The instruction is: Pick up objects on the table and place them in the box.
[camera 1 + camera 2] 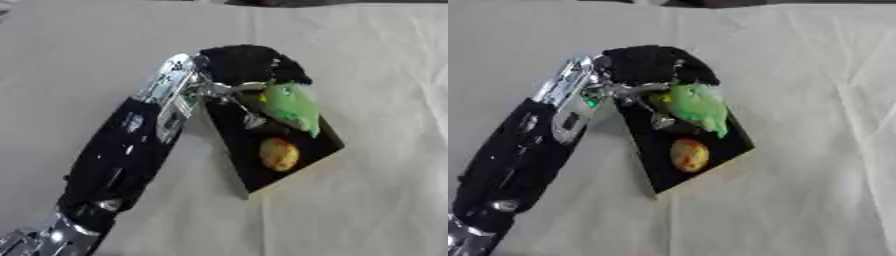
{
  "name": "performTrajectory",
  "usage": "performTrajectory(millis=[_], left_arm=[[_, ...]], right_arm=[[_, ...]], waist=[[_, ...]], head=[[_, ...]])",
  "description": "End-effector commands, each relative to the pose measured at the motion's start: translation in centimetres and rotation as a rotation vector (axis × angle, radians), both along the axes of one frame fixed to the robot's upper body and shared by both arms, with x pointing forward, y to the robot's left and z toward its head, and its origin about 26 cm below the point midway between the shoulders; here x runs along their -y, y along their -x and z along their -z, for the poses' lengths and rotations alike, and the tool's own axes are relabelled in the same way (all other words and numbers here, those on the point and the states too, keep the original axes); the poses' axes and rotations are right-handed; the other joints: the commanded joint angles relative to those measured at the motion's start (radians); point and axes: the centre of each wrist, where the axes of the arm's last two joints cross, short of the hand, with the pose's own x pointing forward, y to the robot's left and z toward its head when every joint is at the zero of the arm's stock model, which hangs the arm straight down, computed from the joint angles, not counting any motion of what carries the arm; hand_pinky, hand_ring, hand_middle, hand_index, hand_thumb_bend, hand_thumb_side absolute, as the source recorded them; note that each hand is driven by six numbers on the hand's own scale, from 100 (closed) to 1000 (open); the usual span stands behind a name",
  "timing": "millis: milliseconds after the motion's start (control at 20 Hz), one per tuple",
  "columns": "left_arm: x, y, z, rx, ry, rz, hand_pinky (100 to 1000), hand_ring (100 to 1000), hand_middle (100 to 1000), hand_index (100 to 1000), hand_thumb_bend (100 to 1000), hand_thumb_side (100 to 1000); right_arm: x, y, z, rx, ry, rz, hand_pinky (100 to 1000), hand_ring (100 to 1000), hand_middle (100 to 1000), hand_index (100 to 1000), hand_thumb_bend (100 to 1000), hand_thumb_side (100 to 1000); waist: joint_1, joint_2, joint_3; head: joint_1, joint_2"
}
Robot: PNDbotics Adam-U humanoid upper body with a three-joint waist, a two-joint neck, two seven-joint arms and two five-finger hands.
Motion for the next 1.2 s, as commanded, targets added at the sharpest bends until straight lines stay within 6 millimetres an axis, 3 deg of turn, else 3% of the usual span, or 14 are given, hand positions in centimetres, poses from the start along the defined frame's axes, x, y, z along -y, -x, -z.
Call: performTrajectory(millis=[50,400,500,700,1000,1100,1200], left_arm=[[-0.5,-0.2,-0.6,0.031,-0.229,0.06,990,995,932,1000,398,251],[-1.1,-1.0,0.1,-0.043,-0.298,0.086,1000,1000,945,1000,271,227],[-1.2,-1.0,-0.2,-0.056,-0.298,0.098,1000,1000,944,1000,186,360],[-1.4,-0.7,-0.9,-0.066,-0.275,0.113,1000,1000,939,1000,150,385],[-2.1,0.1,-2.7,-0.063,-0.239,0.149,1000,994,932,1000,184,227],[-2.6,0.4,-3.5,-0.058,-0.233,0.158,1000,995,932,1000,218,228],[-2.9,0.5,-4.0,-0.053,-0.242,0.162,1000,1000,937,1000,246,297]], right_arm=[[0.1,0.4,-0.9,0.026,0.007,0.003,911,898,607,744,100,470],[0.2,0.5,-0.8,0.024,0.005,0.007,911,898,606,744,100,470],[0.2,0.5,-0.8,0.021,0.003,0.007,911,899,606,744,100,472],[0.2,0.4,-0.7,0.015,0.0,0.006,912,899,606,744,100,470],[0.3,0.5,-0.6,0.007,-0.005,0.007,912,899,606,744,100,470],[0.4,0.5,-0.6,0.003,-0.006,0.009,912,899,606,744,100,470],[0.4,0.5,-0.5,0.0,-0.006,0.011,912,899,606,744,100,470]], waist=[[-0.002,-0.023,0.0],[-0.001,-0.028,0.006],[-0.001,-0.03,0.007],[-0.002,-0.034,0.009],[0.001,-0.044,0.015],[0.004,-0.048,0.02],[0.008,-0.052,0.027]], head=[[-0.001,0.001],[-0.003,0.007],[-0.004,0.008],[-0.005,0.008],[-0.01,0.009],[-0.016,0.011],[-0.024,0.013]])
